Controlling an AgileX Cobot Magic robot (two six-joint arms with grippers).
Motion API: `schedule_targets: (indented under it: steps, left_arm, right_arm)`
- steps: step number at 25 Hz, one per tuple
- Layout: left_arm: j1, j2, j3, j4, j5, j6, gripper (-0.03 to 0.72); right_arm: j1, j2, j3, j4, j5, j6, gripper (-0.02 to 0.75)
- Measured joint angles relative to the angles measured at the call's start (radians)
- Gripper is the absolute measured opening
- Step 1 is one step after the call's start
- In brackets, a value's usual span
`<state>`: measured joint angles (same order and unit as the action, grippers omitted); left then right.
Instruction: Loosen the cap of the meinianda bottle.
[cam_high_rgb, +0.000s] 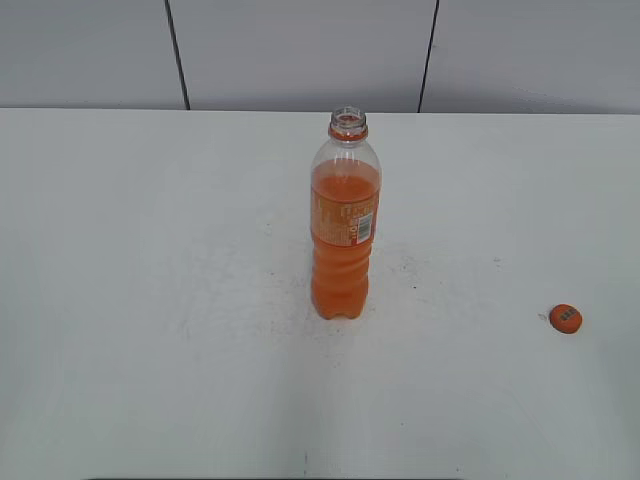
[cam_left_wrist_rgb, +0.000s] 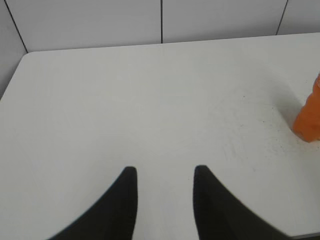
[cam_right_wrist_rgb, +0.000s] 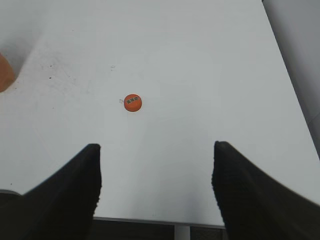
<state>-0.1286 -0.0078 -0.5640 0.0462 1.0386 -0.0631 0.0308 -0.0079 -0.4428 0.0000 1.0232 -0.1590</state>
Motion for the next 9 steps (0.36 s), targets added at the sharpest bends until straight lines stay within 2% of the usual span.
schedule_targets:
  steps: [9]
  left_arm:
    - [0.006, 0.0, 0.0, 0.0, -0.001, 0.0, 0.243]
  right_arm:
    - [0.0, 0.0, 0.0, 0.0, 0.0, 0.0, 0.522]
